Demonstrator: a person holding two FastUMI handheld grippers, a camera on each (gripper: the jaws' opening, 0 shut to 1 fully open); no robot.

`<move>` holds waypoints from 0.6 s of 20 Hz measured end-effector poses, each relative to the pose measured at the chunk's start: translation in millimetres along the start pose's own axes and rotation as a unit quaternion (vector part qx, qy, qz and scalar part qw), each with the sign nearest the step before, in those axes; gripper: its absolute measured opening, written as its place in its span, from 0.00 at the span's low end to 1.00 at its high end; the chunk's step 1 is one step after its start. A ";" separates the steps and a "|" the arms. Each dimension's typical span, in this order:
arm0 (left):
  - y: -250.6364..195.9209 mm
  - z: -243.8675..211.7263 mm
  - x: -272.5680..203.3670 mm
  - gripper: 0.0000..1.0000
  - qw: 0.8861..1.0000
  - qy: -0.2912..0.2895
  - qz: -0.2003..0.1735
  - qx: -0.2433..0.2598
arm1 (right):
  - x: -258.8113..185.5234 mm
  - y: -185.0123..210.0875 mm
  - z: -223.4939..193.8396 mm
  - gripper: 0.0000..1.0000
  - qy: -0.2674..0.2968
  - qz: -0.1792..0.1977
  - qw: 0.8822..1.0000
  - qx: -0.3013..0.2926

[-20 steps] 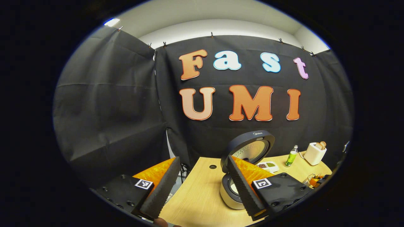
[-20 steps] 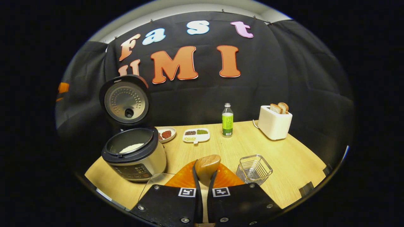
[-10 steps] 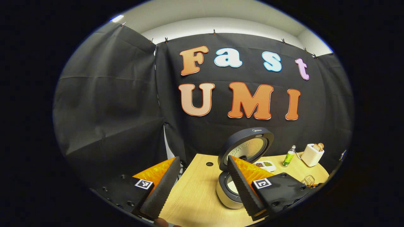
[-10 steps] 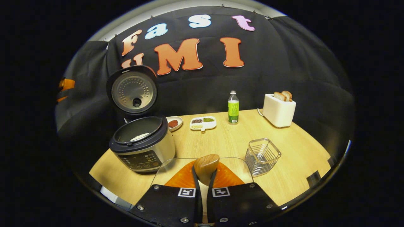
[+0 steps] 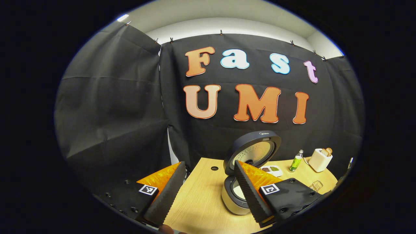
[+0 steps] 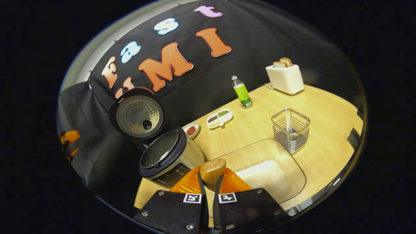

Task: Close the left gripper, press the button to open the rice cooker; take a wooden spoon from the chopstick holder with the right hand, scoop a spoonful of rice and pour it into the rice cooker, then put the wooden spoon back into the chopstick holder.

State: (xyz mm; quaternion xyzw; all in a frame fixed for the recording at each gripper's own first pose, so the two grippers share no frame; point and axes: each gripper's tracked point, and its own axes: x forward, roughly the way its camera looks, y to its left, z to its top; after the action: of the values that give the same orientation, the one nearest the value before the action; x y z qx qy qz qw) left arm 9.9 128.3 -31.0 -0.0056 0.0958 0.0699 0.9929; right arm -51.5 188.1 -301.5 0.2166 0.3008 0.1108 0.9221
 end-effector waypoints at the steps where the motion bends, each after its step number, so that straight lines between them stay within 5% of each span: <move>1: 0.3 0.0 0.4 0.99 1.000 0.001 0.000 -0.001 | 0.9 -4.5 0.2 0.05 -0.001 -0.004 1.000 0.025; 6: -5.0 -5.3 4.2 0.97 1.000 0.008 -0.007 -0.006 | 7.0 -39.8 0.7 0.05 0.013 -0.015 0.981 0.195; 12: -13.5 -2.9 8.9 0.97 1.000 0.007 -0.017 -0.007 | 4.1 -59.8 6.4 0.05 0.002 0.009 0.946 0.323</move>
State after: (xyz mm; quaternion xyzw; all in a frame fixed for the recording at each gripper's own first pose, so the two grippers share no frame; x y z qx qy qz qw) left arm 19.9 116.2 -35.6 -0.0146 0.1018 0.0538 0.9932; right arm -40.0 134.6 -326.9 0.5051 0.3199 0.0168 0.8014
